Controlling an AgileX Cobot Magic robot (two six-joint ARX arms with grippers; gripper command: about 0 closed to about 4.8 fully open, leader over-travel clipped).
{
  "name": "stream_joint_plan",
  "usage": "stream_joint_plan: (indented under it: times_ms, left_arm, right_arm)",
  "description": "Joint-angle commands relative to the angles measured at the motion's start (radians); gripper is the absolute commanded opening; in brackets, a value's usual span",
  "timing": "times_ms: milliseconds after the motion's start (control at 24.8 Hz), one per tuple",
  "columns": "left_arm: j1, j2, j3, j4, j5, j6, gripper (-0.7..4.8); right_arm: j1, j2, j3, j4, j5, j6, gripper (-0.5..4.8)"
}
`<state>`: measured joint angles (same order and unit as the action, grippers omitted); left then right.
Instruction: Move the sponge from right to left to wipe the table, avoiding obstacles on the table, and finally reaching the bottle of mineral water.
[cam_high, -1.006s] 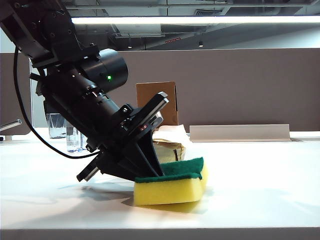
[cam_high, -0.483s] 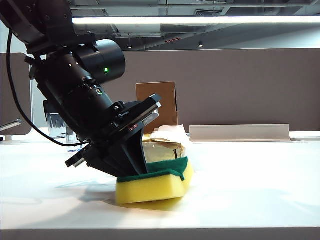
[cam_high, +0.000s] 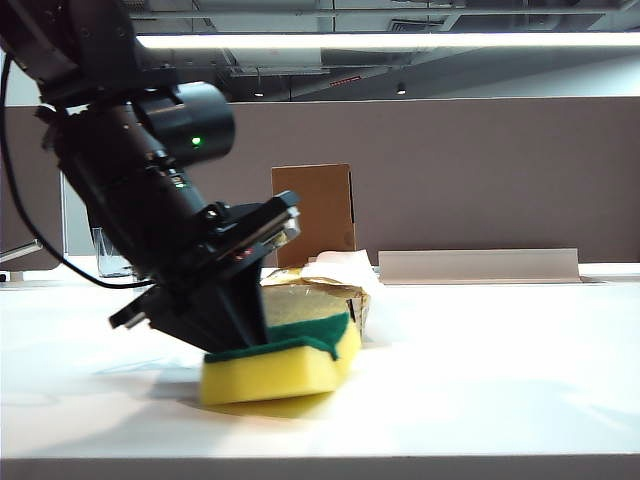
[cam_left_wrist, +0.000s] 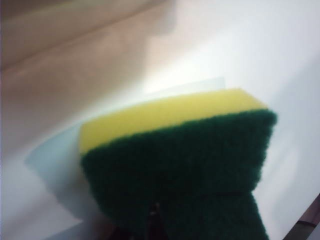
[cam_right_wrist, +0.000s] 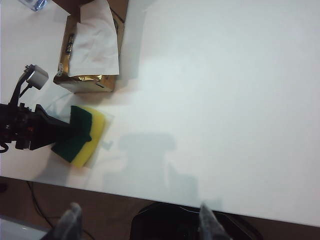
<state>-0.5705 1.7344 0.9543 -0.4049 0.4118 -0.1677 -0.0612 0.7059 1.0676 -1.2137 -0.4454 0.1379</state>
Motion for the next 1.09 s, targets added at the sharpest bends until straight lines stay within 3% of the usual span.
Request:
stream_joint_plan:
  times_ms: [40,362,765,1087]
  left_arm:
    - [0.046,0.010,-0.021,-0.140,-0.143,0.045,-0.06]
    - [0.072,-0.014,-0.023,-0.205,-0.200,0.106,-0.06]
    - [0.184,-0.051,-0.033,-0.290,-0.212,0.163,-0.06]
    - [0.260,-0.114,-0.133,-0.295,-0.219,0.206,-0.06]
  right_arm:
    - [0.000,-0.001,0.008,0.005,-0.002,0.001,3.01]
    - [0.000,-0.001,0.008,0.006,-0.003,0.001,3.01]
    - [0.029,-0.001,0.008,-0.017,-0.012,0.001,3.01]
    - [0.043,-0.001,0.008,-0.017,-0.068,0.014,3.01]
